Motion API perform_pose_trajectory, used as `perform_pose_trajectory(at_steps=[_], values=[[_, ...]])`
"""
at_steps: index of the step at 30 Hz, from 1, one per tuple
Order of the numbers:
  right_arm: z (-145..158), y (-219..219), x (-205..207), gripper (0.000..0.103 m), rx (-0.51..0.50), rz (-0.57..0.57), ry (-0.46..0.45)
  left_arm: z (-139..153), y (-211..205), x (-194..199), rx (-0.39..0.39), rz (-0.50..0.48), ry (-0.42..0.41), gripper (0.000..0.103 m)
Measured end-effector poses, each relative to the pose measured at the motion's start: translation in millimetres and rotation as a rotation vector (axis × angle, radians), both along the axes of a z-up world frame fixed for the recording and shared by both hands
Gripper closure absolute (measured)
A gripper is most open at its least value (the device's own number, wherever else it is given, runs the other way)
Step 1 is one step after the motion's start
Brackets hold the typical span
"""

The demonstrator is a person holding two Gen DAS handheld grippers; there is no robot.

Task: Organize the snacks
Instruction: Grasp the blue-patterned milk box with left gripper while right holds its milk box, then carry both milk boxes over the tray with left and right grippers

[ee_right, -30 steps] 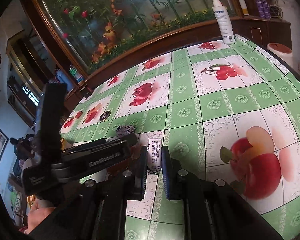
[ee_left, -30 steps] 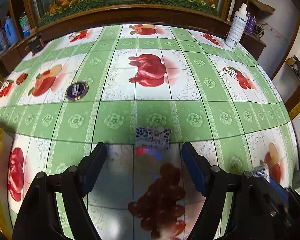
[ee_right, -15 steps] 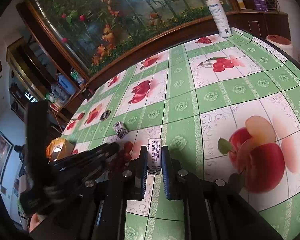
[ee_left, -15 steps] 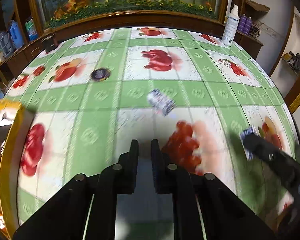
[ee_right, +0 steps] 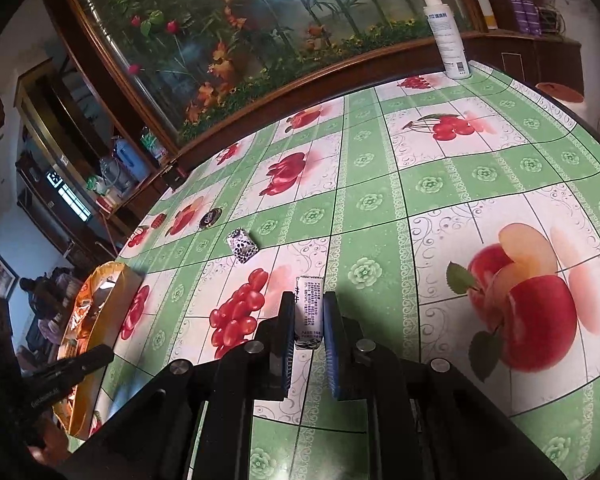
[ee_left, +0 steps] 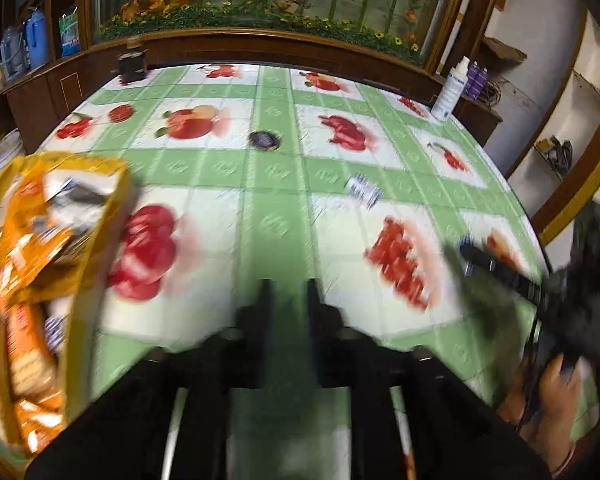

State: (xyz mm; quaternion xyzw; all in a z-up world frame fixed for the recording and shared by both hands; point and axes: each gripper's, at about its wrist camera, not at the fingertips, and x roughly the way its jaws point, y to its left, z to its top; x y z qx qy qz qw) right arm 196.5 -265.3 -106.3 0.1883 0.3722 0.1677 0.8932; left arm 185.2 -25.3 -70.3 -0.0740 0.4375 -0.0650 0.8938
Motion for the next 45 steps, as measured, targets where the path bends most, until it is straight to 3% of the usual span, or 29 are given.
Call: perform_pose_trajectory(at_steps=[1, 2, 4, 9, 12, 13, 15, 16, 18, 19, 20, 26, 33, 39, 45], values=[[0, 2, -1, 0.089, 0.0, 0.004, 0.001, 0, -9, 12, -0.014, 0.008, -0.003, 0.032], [1, 3, -1, 0.089, 0.0, 0.008, -0.002, 0, -14, 19, -0.018, 0.025, -0.016, 0.022], [5, 2, -2, 0.089, 0.009, 0.012, -0.01, -1, -34, 39, 0.014, 0.066, -0.038, 0.022], [10, -12, -2, 0.089, 0.072, -0.02, -0.021, -21, -70, 81, 0.148, 0.128, -0.002, 0.022], [11, -19, 0, 0.089, 0.107, -0.035, -0.011, -39, -79, 97, 0.174, 0.158, 0.047, 0.019], [11, -21, 1, 0.089, 0.126, -0.036, -0.009, -39, -82, 98, 0.192, 0.166, 0.028, 0.018], [13, -22, 2, 0.089, 0.145, -0.031, -0.011, -39, -85, 102, 0.183, 0.177, 0.034, 0.018], [15, -22, 1, 0.089, 0.155, -0.03, -0.017, -39, -85, 102, 0.184, 0.169, 0.029, 0.023], [18, -23, 1, 0.089, 0.171, -0.026, -0.029, -37, -82, 99, 0.187, 0.165, 0.016, 0.042], [20, -24, 1, 0.089, 0.174, -0.03, -0.035, -35, -81, 96, 0.192, 0.158, 0.011, 0.065], [20, -26, 1, 0.089, 0.178, -0.035, -0.037, -34, -78, 90, 0.194, 0.145, 0.011, 0.071], [16, -29, 3, 0.089, 0.211, -0.035, -0.012, -33, -57, 31, 0.193, 0.126, 0.016, 0.071], [24, 1, -5, 0.089, 0.117, 0.026, -0.051, -11, -7, -65, 0.302, 0.187, -0.061, 0.071], [23, 54, -30, 0.089, 0.065, 0.119, -0.063, 12, 53, -124, 0.275, 0.278, -0.125, 0.071], [28, 91, -63, 0.089, 0.015, 0.177, -0.119, 17, 80, -151, 0.252, 0.307, -0.145, 0.071]])
